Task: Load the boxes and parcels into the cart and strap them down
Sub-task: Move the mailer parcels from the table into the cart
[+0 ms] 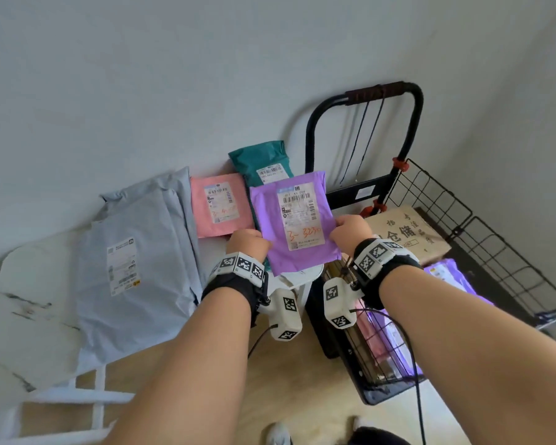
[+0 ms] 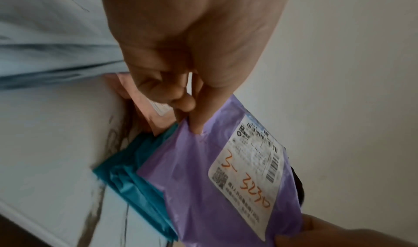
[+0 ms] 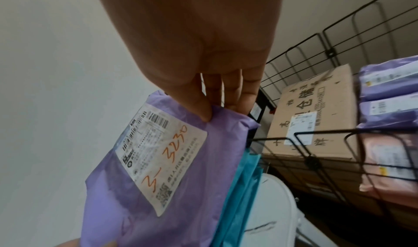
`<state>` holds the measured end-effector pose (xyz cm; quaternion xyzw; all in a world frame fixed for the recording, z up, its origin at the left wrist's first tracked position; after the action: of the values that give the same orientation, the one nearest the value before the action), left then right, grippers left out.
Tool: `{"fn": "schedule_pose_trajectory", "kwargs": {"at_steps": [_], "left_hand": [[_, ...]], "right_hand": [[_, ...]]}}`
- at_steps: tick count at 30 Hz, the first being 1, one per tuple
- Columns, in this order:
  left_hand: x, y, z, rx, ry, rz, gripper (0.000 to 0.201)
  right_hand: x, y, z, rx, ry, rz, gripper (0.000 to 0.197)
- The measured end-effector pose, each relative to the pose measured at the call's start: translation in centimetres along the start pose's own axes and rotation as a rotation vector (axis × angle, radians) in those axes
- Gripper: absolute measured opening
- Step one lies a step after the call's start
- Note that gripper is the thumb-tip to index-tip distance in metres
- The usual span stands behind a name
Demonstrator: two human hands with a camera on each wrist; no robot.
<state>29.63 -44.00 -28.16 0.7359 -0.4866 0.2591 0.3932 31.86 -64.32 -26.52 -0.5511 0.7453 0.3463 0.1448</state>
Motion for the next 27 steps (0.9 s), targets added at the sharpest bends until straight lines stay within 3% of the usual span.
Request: {"fn": "schedule_pose_trajectory", "kwargs": {"at_steps": [11, 15, 18, 23, 27], "left_hand": [[8.8, 2.2, 15.4, -0.163, 0.222, -0.091, 0.02], [11.5, 2.7, 21.7, -0.198, 0.229, -0.135, 0.012], [12.9, 3.2, 26.6, -0.204, 0.21, -0.191, 0.024], [14.0, 4.0, 33.2, -0.2, 0.202, -0.306, 0.013], [12.9, 3.6, 37.1, -0.226, -0.019, -0.296, 0.012]], "right_hand": [[14.7, -2.2, -9.2, 0.049, -0.078, 0.198, 0.017], [19.6, -4.5, -13.1, 0.032, -0.122, 0.186, 0.014], [23.4, -6.3, -16.0, -0.003, -0.138, 0.17, 0.023], [29.4, -9.6, -18.4, -0.11, -0.004, 0.166, 0.021], [32.5, -11.2, -18.5, -0.208, 0.13, 0.182, 0.026]]}}
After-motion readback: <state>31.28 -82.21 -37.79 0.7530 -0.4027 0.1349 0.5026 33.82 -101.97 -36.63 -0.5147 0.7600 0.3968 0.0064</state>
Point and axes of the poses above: each hand's wrist, its own y-axis away from the middle knuckle, its own z-axis out of the palm, x = y × z, the point moved 2 cm from there along -y, towards the middle knuckle, and after that the axes turned 1 degree about z, right-handed, at the moved point
